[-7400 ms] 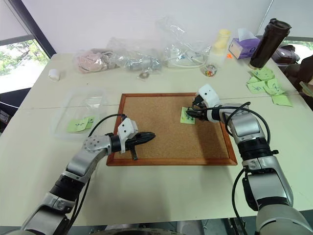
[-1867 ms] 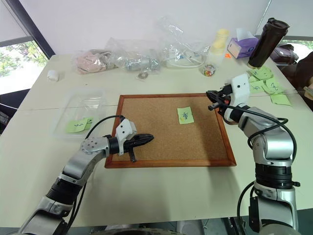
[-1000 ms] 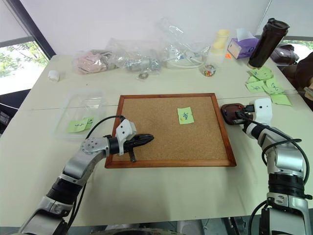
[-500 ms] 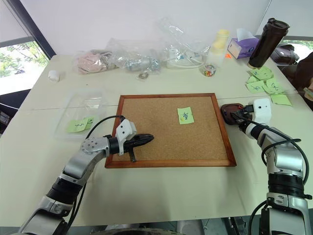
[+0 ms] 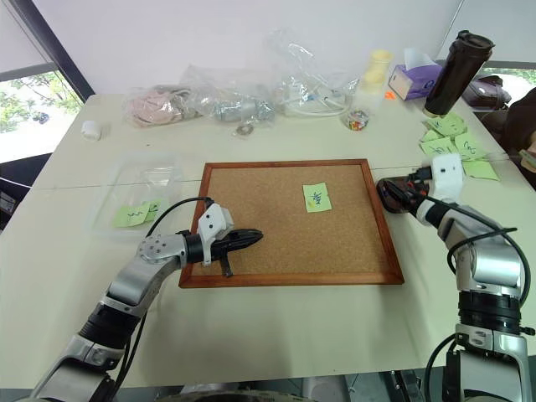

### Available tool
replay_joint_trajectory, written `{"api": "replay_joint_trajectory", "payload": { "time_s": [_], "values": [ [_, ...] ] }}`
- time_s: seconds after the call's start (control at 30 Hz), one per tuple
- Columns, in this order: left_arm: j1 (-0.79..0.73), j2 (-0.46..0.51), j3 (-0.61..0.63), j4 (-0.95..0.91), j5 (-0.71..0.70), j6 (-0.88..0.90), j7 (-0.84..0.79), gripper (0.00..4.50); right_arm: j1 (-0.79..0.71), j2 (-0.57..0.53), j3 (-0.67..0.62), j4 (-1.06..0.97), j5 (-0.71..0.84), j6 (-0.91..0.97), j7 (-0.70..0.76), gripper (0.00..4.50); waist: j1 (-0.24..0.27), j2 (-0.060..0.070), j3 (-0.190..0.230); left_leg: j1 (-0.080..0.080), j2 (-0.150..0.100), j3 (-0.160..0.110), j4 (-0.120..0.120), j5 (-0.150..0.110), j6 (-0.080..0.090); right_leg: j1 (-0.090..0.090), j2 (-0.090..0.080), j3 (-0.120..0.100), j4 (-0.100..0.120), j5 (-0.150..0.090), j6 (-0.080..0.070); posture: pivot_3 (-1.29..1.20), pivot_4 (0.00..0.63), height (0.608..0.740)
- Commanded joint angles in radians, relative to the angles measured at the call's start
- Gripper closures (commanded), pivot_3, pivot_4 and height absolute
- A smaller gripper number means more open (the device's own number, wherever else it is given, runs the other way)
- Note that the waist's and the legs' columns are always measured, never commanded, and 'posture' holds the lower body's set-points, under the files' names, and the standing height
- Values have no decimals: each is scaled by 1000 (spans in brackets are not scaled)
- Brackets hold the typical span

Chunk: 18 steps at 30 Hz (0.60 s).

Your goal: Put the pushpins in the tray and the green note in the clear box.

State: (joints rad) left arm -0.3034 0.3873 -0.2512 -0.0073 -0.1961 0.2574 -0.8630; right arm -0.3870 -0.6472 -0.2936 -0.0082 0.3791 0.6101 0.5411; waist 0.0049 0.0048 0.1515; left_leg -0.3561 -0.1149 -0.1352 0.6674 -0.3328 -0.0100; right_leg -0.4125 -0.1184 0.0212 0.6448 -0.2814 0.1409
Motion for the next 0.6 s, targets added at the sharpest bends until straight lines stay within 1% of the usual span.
{"api": "replay_joint_trajectory", "payload": {
  "time_s": [0.03,0.2,0.37,0.5,0.6],
  "values": [
    [15,14,-10,24,18,31,1,4500,-17,18,78,-179,64,62,44,1544,0,0,0,0,0,0,0,0,0,0,0,0,0,0,0,0,150,740],
    [13,15,-9,22,17,33,3,4500,2,63,197,-272,64,101,52,1544,3,0,0,0,0,0,0,0,0,0,0,0,0,0,0,0,150,740],
    [16,17,-9,17,18,33,5,4500,35,113,314,-265,13,70,44,1544,2,0,0,0,0,0,0,0,0,0,0,0,0,0,0,0,150,740],
    [18,18,-7,15,19,33,9,4500,47,128,346,-222,-49,10,30,1544,2,0,0,0,0,0,0,0,0,-1,0,0,0,0,0,0,150,740],
    [20,21,-5,14,17,34,10,4500,50,130,350,-203,-60,-2,32,1544,2,0,0,0,-1,0,0,0,0,-1,0,0,0,0,0,0,150,740]
  ]
}}
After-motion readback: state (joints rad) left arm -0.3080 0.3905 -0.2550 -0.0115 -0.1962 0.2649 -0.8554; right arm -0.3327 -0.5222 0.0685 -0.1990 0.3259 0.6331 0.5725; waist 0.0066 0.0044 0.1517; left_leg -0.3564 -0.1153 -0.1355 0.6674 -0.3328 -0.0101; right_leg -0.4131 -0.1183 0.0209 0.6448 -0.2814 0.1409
